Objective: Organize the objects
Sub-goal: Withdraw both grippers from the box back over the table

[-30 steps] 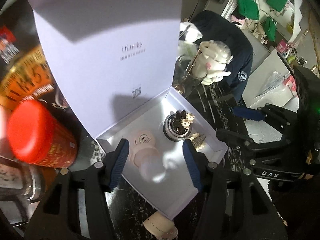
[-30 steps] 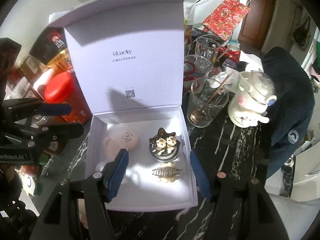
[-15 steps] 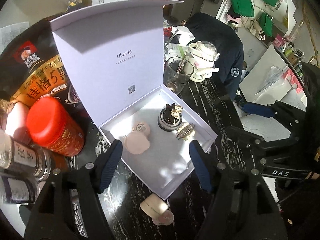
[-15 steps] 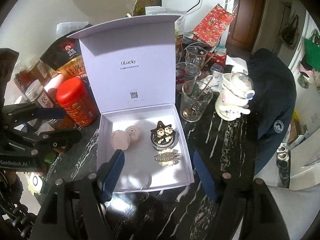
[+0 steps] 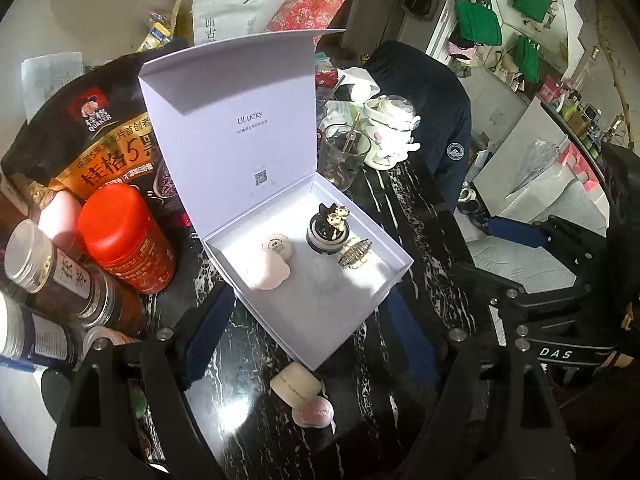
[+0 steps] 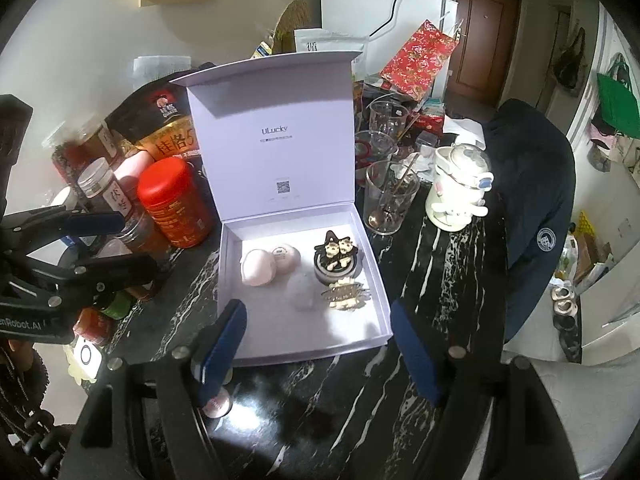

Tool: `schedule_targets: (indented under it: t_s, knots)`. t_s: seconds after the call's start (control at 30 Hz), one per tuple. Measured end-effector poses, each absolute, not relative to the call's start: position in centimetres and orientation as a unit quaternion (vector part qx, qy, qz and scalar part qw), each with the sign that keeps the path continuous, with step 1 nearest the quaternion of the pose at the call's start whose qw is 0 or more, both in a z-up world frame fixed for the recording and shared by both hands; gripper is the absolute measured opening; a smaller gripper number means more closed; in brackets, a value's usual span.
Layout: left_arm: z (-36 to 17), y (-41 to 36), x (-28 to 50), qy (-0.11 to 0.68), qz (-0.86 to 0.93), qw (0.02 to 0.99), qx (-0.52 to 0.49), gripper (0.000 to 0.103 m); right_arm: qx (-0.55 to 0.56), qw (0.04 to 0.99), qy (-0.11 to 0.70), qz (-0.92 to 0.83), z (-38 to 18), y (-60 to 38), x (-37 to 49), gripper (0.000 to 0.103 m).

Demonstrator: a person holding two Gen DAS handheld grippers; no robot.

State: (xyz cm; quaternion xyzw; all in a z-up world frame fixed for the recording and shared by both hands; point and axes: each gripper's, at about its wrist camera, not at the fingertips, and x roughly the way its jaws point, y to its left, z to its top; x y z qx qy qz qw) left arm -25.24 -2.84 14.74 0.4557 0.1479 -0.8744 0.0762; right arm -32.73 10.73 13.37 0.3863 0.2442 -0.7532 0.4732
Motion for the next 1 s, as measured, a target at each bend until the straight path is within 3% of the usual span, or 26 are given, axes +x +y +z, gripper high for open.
schedule_targets:
  t_s: [1.0]
  knots:
    - [9.6,-1.0,-17.6,0.182,-0.838,0.103,0.504,0.080,0.438,0.494,0.263,-0.703,7.5,13.7,-26.4,0.076]
